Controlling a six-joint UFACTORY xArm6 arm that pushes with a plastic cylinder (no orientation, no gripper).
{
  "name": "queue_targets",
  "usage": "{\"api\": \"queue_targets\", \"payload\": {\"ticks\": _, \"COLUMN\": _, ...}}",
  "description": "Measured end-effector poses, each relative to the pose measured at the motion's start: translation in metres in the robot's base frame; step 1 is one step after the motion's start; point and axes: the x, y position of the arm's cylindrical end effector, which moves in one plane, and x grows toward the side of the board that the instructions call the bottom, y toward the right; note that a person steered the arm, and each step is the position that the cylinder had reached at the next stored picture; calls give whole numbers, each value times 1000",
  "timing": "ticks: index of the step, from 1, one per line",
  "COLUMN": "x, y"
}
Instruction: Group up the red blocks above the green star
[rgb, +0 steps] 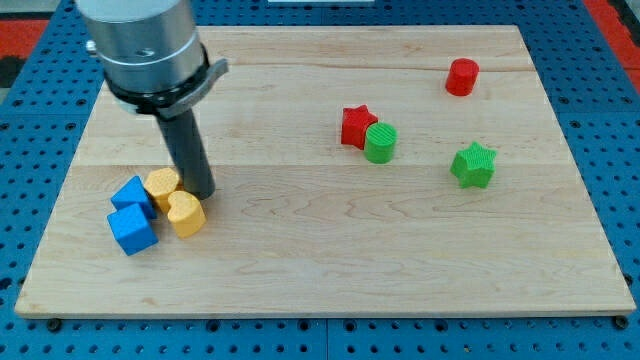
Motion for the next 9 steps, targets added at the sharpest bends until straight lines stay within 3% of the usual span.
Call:
{"api": "queue_targets", "payload": {"ticks": 3, "x": -25, "y": 13}}
{"api": "queue_targets", "payload": {"ticks": 9, "x": -31, "y": -3}}
